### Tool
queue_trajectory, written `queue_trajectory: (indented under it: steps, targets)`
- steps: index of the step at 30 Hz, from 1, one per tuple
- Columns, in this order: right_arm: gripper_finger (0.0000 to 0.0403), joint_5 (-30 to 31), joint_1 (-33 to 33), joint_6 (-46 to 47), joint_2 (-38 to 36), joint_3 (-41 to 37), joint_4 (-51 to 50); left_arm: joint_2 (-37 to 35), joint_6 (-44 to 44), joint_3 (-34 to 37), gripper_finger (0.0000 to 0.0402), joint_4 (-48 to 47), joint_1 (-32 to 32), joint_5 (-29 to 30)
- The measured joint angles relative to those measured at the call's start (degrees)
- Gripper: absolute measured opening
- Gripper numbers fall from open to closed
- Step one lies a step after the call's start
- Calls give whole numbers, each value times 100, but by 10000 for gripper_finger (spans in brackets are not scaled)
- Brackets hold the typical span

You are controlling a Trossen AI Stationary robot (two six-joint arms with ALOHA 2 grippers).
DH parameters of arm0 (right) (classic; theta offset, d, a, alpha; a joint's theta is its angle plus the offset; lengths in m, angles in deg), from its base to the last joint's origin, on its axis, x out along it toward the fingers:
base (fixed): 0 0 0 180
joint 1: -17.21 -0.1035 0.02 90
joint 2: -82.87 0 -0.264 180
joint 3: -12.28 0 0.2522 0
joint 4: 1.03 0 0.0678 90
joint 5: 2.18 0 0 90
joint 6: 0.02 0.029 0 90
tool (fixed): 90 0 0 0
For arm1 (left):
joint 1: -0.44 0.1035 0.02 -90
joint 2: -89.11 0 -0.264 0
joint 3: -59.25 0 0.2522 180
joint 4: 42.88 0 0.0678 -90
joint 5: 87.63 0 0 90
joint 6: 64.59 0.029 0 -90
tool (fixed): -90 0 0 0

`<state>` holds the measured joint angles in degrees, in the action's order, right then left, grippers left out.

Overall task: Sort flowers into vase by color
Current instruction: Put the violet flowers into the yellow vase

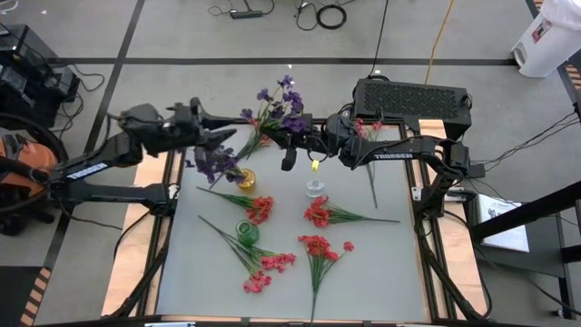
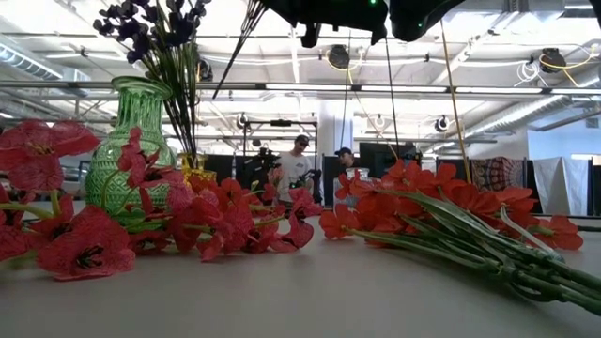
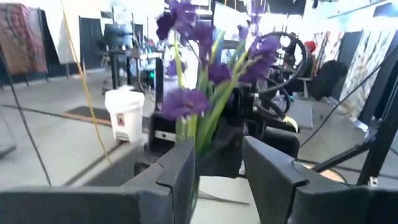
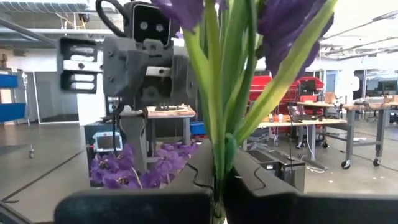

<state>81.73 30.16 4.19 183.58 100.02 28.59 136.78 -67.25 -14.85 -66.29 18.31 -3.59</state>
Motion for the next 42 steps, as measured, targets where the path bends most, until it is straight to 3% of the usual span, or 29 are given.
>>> queue_trajectory:
  steps: [9,17,42]
  targets:
    - [0,-4,-153,-126,150,-2,-28,-744,316,-17,141,-868,4,456]
    - [0,2,-182,-37,630,-2,291,-836,154,-19,141,-1544,0,470]
    - [0,4,-274,-62,880,-2,12,-832,147,-17,141,-1703,0,470]
